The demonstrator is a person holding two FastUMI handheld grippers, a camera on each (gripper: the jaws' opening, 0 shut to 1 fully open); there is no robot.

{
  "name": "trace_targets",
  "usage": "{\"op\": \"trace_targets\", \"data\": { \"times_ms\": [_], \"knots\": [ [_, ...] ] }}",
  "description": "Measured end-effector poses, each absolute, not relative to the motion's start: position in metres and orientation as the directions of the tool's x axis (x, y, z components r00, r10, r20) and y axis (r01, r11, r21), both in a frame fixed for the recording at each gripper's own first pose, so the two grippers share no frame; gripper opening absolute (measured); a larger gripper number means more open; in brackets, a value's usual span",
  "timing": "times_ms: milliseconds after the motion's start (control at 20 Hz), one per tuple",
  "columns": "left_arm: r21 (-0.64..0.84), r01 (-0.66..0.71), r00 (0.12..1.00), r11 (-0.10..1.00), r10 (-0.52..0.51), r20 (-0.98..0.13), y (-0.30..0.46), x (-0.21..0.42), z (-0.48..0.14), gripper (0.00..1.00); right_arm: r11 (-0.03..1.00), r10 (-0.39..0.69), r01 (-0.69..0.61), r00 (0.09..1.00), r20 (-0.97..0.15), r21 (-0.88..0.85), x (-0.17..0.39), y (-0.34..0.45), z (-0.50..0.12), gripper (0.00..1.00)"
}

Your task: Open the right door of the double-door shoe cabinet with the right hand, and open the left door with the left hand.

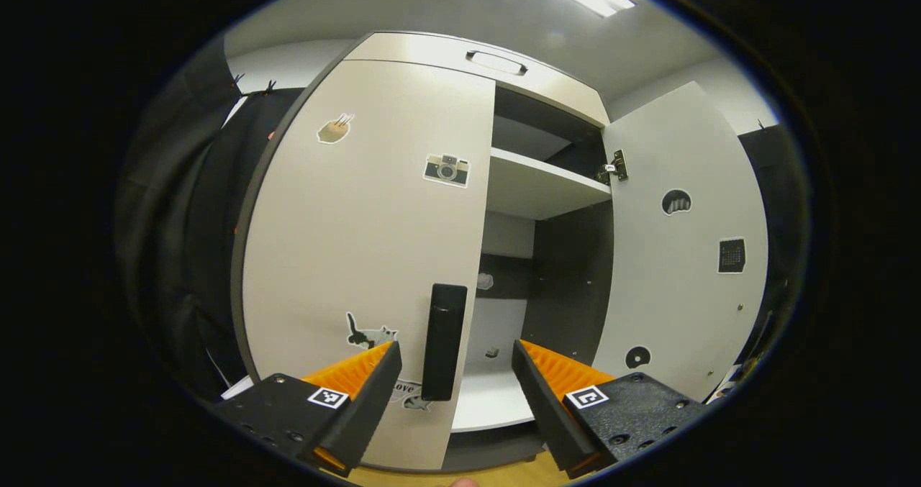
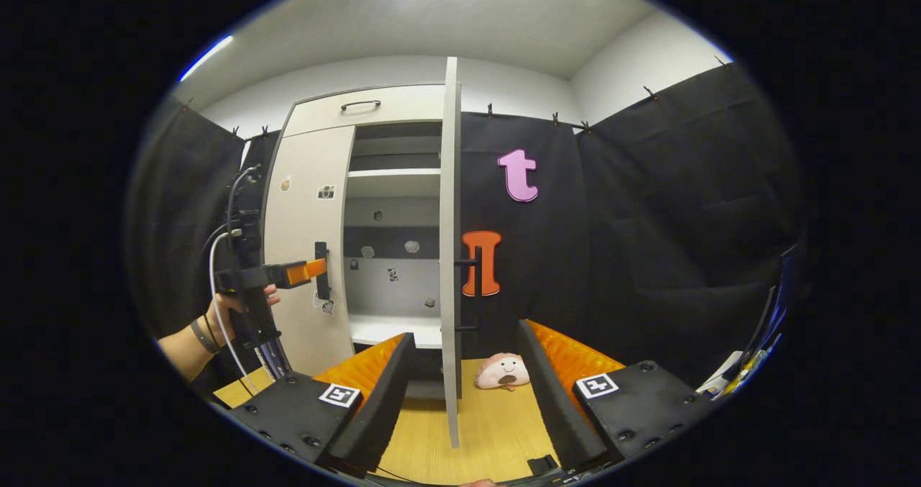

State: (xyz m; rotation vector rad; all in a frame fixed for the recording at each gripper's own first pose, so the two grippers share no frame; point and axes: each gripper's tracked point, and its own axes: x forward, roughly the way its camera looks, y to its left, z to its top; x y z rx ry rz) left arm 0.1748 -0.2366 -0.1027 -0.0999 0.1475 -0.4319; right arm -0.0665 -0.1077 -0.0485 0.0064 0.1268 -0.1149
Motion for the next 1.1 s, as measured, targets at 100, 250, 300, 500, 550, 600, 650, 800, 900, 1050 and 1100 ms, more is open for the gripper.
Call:
{"op": "trace_targets", "data": {
  "times_ms": [100,250,300,500,550,600,650,800,900,1050,1100],
  "knots": [
    [-0.103,0.369,0.916,0.924,-0.38,-0.128,-0.234,0.195,-0.112,0.94,0.99,-0.14,0.138,0.982,-0.128,-0.021,-0.067,-0.114,-0.053,0.93],
    [-0.105,0.347,0.922,0.932,-0.36,-0.144,-0.235,0.213,-0.125,0.87,0.987,-0.16,0.158,0.978,-0.132,-0.023,-0.066,-0.12,-0.056,0.9],
    [-0.117,0.346,0.92,0.931,-0.361,-0.15,-0.236,0.216,-0.13,0.92,0.987,-0.162,0.161,0.978,-0.133,-0.016,-0.066,-0.122,-0.056,0.93],
    [-0.099,0.32,0.934,0.942,-0.331,-0.136,-0.233,0.224,-0.132,0.77,0.98,-0.196,0.197,0.973,-0.124,0.001,-0.06,-0.134,-0.055,0.93],
    [-0.093,0.339,0.928,0.936,-0.349,-0.133,-0.237,0.224,-0.131,0.69,0.979,-0.202,0.204,0.971,-0.123,0.0,-0.06,-0.137,-0.056,0.93],
    [-0.092,0.368,0.915,0.925,-0.378,-0.142,-0.245,0.223,-0.132,0.64,0.978,-0.206,0.208,0.971,-0.124,0.0,-0.058,-0.138,-0.056,0.93],
    [-0.077,0.376,0.911,0.923,-0.384,-0.151,-0.244,0.218,-0.131,0.32,0.978,-0.209,0.21,0.97,-0.124,-0.002,-0.057,-0.139,-0.056,0.93],
    [-0.061,0.393,0.898,0.917,-0.397,-0.188,-0.246,0.223,-0.135,0.24,0.977,-0.21,0.211,0.97,-0.121,0.001,-0.051,-0.138,-0.057,0.93],
    [-0.084,0.395,0.89,0.915,-0.403,-0.211,-0.246,0.222,-0.137,0.23,0.979,-0.2,0.203,0.971,-0.127,0.007,-0.048,-0.134,-0.058,0.93],
    [-0.044,0.409,0.886,0.911,-0.408,-0.221,-0.246,0.223,-0.137,0.23,0.983,-0.183,0.185,0.975,-0.129,0.004,-0.044,-0.126,-0.056,0.93],
    [-0.047,0.412,0.883,0.91,-0.411,-0.225,-0.247,0.222,-0.137,0.23,0.983,-0.18,0.182,0.975,-0.128,0.004,-0.043,-0.124,-0.055,0.93]
  ]
}}
